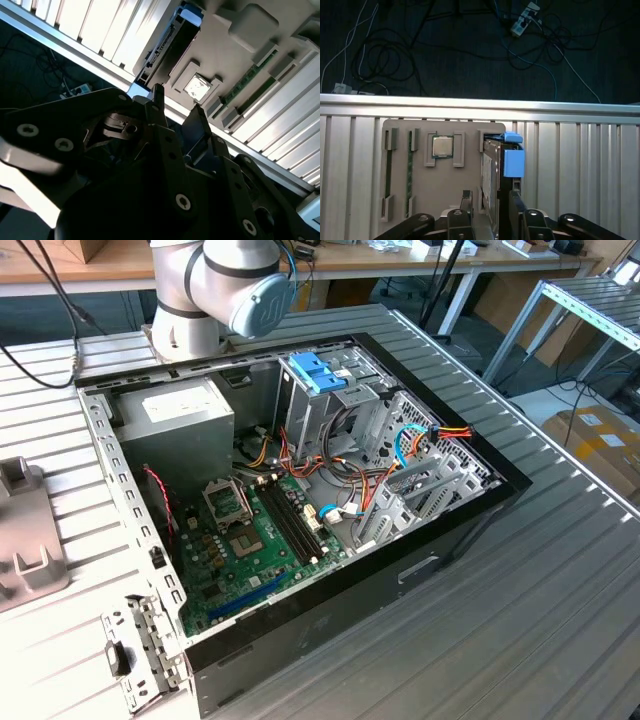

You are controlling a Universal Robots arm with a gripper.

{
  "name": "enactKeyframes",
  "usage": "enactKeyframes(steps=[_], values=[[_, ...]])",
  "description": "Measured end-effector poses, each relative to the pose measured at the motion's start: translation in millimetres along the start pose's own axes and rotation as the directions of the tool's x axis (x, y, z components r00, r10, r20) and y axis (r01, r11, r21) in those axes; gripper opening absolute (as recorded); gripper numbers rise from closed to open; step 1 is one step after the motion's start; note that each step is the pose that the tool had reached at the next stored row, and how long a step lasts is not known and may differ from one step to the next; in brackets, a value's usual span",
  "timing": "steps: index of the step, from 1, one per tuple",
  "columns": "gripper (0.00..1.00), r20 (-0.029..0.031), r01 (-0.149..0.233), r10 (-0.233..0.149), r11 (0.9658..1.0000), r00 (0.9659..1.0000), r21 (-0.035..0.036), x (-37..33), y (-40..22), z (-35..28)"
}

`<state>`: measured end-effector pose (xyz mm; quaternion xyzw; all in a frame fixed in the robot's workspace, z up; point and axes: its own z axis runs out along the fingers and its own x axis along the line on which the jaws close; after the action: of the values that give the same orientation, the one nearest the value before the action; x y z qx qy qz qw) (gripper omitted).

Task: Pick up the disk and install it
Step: 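Pick up the disk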

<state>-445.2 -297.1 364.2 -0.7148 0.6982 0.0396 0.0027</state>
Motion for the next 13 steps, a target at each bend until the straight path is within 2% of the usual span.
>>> enactKeyframes(steps=[11, 13], values=[[0.42, 0.0015, 0.000, 0.000, 1.0000, 1.0000, 0.0001, -0.1, 10.7, 1.4], [0.42, 0.0016, 0.000, 0.000, 1.0000, 1.0000, 0.0001, -0.2, 11.1, 1.5]])
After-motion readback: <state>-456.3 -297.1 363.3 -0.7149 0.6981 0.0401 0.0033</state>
